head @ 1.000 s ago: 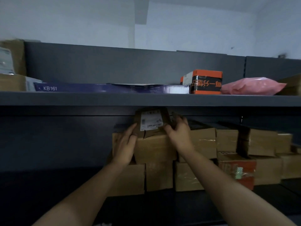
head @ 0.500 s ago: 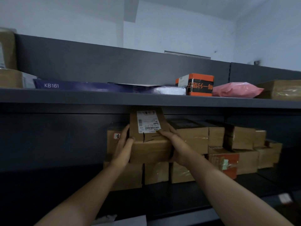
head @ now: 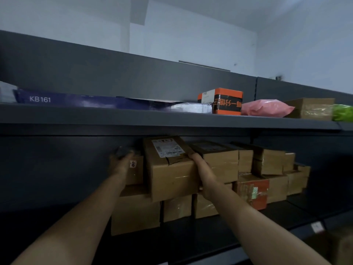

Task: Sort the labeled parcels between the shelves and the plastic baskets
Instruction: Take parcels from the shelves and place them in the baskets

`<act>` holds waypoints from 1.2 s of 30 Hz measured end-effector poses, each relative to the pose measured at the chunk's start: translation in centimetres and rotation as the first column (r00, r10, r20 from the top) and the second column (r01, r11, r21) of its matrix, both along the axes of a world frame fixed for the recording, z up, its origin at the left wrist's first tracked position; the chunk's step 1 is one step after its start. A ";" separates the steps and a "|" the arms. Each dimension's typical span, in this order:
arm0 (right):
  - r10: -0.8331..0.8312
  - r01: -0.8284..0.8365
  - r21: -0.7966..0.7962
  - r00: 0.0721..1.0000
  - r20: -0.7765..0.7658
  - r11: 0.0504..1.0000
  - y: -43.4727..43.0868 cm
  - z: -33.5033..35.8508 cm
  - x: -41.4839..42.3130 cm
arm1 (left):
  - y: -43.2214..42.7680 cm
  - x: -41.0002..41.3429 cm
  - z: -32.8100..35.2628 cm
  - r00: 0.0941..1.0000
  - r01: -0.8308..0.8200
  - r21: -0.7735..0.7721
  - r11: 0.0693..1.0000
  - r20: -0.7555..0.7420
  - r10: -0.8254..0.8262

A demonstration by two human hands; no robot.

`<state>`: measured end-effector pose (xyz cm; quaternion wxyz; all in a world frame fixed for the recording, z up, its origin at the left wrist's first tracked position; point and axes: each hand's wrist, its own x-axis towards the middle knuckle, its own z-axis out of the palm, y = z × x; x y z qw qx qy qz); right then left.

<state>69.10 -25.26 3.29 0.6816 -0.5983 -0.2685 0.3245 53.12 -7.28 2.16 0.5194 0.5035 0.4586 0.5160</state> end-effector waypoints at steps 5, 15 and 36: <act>0.000 0.000 0.001 1.000 -0.005 1.000 -0.3 0.1 -0.1 | 5.5 1.4 -3.3 0.960 0.149 -0.212 0.966 0.264 -0.090; 0.080 -0.080 0.006 0.992 0.099 0.997 -1.9 0.1 -3.1 | -1.3 -3.8 -1.1 0.941 0.093 -0.012 0.996 0.329 -0.084; 0.421 -0.423 0.044 0.906 0.051 0.905 -2.6 -3.3 -17.2 | -10.9 -29.0 -8.2 0.901 -0.311 0.006 0.950 -0.317 0.297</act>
